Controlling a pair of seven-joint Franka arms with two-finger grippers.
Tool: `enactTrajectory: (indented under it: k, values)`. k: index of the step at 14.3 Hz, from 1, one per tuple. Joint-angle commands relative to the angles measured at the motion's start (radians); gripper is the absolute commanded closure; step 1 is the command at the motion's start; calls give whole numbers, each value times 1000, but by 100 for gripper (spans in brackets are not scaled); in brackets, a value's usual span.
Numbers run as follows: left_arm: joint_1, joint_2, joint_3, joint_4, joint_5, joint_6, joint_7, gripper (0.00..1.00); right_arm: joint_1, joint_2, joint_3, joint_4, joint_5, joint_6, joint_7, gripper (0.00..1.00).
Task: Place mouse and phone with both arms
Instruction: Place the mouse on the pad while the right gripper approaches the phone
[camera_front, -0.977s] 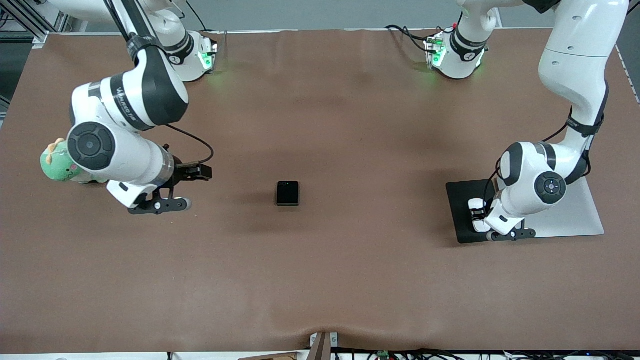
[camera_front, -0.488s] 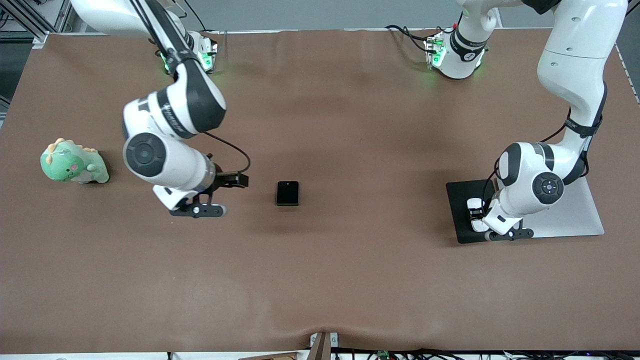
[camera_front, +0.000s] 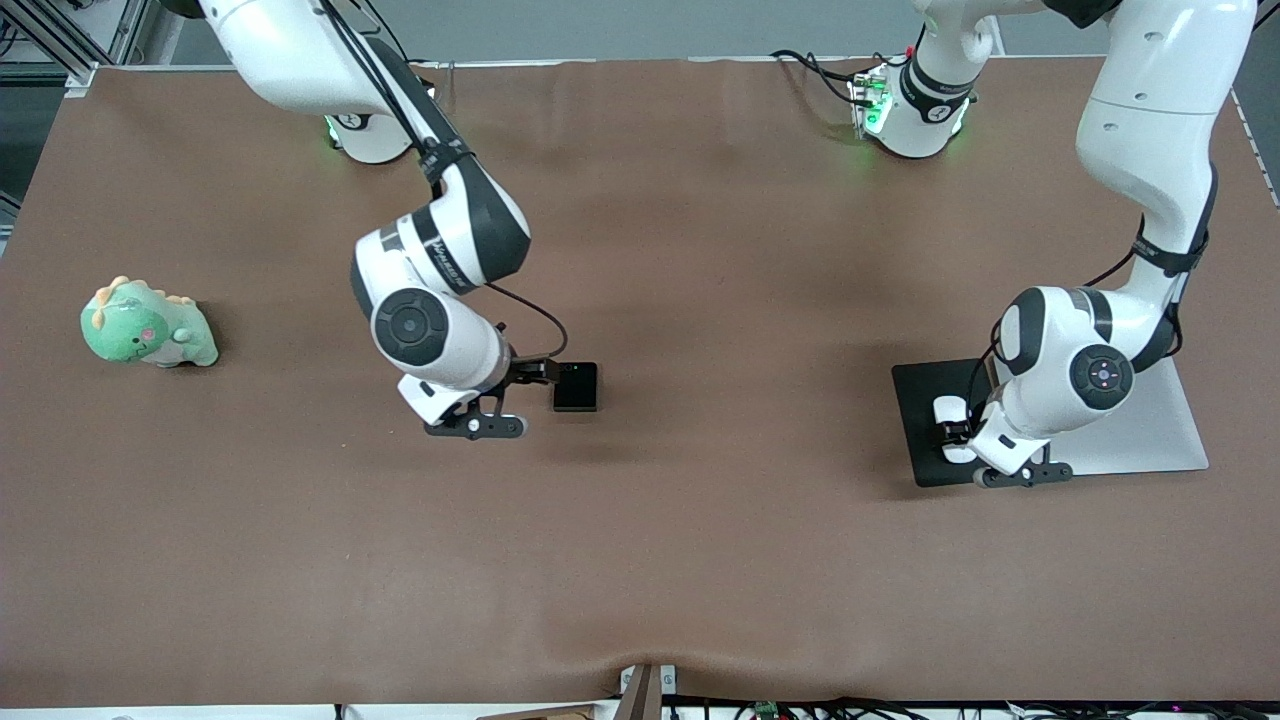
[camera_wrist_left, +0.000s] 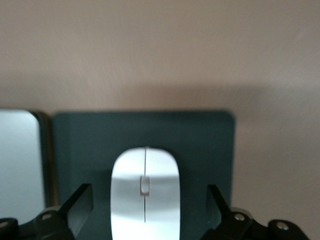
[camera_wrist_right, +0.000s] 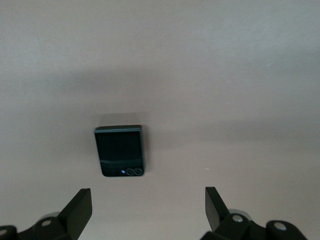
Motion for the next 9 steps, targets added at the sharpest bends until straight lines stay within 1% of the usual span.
enactTrajectory:
  k: [1,3,5,7,9]
  values:
    - [0,-120,-8,32,18,-92,6,0,39,59,-8,20,33,51,42,0]
    - [-3,-164,-10,113,19,-199,6,0,59,87,-8,20,33,88,42,0]
    - [2,-218,-33,187,18,-361,6,0,85,131,-8,20,18,132,32,0]
    - [-1,-276,-37,256,15,-515,6,0,94,139,-8,18,18,157,38,0]
    - [-1,-304,-48,360,16,-671,6,0,96,159,-11,12,15,171,39,0]
